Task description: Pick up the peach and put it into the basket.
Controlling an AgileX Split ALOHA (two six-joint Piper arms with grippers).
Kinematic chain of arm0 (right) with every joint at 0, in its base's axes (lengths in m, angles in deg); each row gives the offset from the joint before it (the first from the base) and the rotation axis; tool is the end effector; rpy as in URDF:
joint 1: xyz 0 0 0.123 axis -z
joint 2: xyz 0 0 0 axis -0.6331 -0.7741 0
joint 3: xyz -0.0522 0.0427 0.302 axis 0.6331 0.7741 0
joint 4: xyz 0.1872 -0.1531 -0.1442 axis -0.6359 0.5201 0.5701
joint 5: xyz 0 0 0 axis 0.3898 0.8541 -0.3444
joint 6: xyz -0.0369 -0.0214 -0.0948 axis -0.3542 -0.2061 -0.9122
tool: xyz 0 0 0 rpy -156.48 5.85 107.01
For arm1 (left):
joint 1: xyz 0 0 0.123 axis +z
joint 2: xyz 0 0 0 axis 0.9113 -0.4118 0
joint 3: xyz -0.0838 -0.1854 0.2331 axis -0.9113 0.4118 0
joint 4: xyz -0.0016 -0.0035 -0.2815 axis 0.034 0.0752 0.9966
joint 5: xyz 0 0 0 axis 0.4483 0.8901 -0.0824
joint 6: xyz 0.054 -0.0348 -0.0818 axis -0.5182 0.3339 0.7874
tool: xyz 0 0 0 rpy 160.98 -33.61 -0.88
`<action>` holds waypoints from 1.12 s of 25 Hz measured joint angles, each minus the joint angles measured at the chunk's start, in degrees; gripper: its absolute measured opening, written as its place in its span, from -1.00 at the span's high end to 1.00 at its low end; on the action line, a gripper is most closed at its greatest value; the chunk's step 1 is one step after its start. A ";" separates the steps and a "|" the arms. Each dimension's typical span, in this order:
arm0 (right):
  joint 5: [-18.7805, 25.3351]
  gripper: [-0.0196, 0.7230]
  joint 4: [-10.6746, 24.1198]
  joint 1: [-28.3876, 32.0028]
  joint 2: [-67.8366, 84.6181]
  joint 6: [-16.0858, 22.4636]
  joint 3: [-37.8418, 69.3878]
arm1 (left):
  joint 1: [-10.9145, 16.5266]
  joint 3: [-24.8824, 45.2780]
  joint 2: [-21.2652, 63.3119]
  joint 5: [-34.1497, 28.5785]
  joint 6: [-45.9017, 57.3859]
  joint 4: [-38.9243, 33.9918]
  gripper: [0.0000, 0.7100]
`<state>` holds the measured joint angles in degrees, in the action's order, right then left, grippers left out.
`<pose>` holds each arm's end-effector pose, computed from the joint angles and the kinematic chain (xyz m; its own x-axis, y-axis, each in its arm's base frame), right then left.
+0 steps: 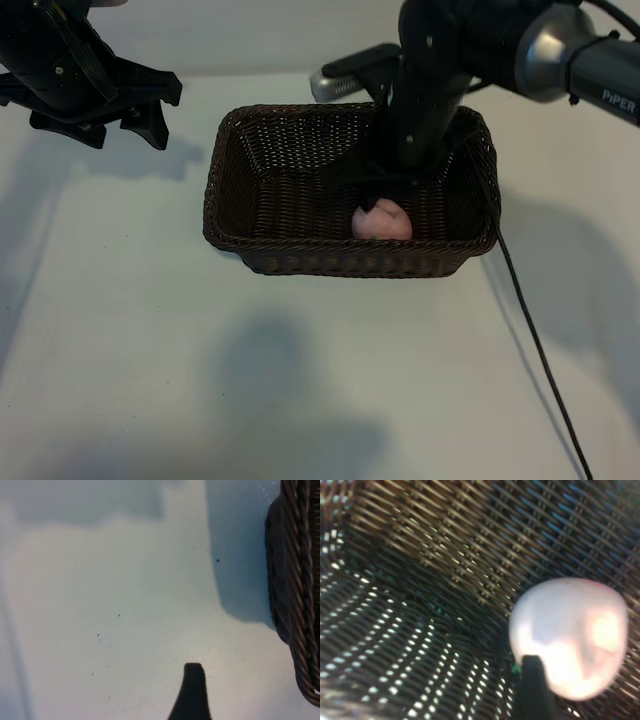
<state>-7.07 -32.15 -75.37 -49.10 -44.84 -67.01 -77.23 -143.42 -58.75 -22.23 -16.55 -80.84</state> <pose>0.3841 0.2942 0.2086 -0.8444 -0.4832 -0.2313 -0.5193 0.8442 0.1325 0.3990 -0.0923 0.2908 -0.9367 0.0977 -0.3361 0.1479 0.9808 -0.1269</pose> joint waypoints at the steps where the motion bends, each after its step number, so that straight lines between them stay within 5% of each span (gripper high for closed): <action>1: 1.47 -0.51 0.35 0.00 0.00 0.00 -1.77 | 0.00 0.00 0.00 0.00 0.00 0.00 -0.65; 8: 9.95 -0.53 3.82 0.00 0.00 0.23 -12.50 | 0.00 0.00 0.00 0.00 0.00 0.00 -0.65; 16: 10.57 -0.52 7.37 0.73 0.00 1.39 -15.19 | 0.00 0.00 0.00 0.00 0.00 0.00 -0.65; 28: 10.72 -0.44 7.37 10.33 1.55 1.50 -15.19 | 0.00 0.00 0.00 0.00 0.00 0.00 -0.65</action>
<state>3.66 -24.78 -65.04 -47.55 -43.34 -82.20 -77.23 -143.42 -58.75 -22.23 -16.55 -80.84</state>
